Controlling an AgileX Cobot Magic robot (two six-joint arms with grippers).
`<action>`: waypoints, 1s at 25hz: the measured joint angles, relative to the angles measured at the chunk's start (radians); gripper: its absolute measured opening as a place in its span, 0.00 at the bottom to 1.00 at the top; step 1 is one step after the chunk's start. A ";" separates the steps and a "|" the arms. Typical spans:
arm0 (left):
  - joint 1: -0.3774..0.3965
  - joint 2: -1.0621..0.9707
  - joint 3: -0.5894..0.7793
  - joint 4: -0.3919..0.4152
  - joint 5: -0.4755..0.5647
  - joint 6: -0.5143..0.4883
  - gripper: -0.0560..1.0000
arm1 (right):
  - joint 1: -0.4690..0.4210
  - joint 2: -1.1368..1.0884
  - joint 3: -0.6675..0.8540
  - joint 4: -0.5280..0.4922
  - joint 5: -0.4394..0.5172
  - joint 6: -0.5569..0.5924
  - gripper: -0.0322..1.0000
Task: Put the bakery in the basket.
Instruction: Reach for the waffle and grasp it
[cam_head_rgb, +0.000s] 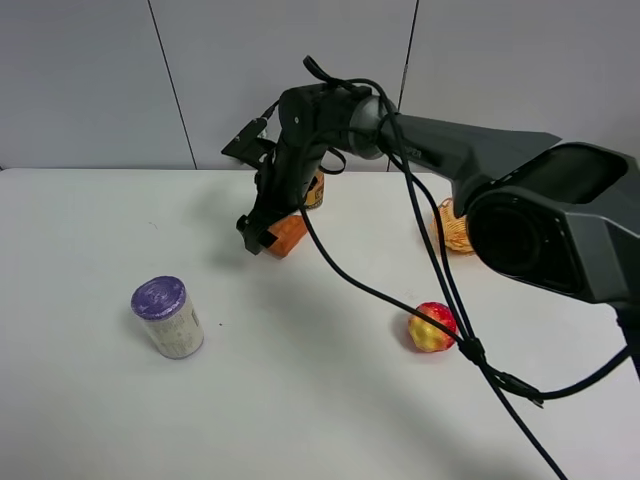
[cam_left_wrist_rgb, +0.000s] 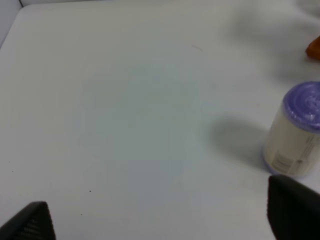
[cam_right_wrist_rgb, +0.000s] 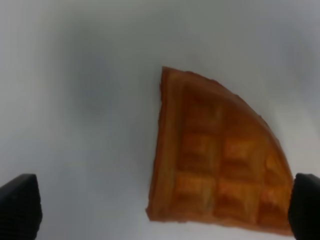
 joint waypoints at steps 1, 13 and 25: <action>0.000 0.000 0.000 0.000 0.000 0.000 0.85 | 0.000 0.010 -0.008 -0.005 -0.010 -0.002 0.99; 0.000 0.000 0.000 0.000 0.000 0.000 0.85 | 0.001 0.126 -0.132 -0.056 -0.091 -0.002 0.99; 0.000 0.000 0.000 0.000 0.000 0.000 0.85 | -0.013 0.157 -0.134 -0.056 -0.072 0.021 0.99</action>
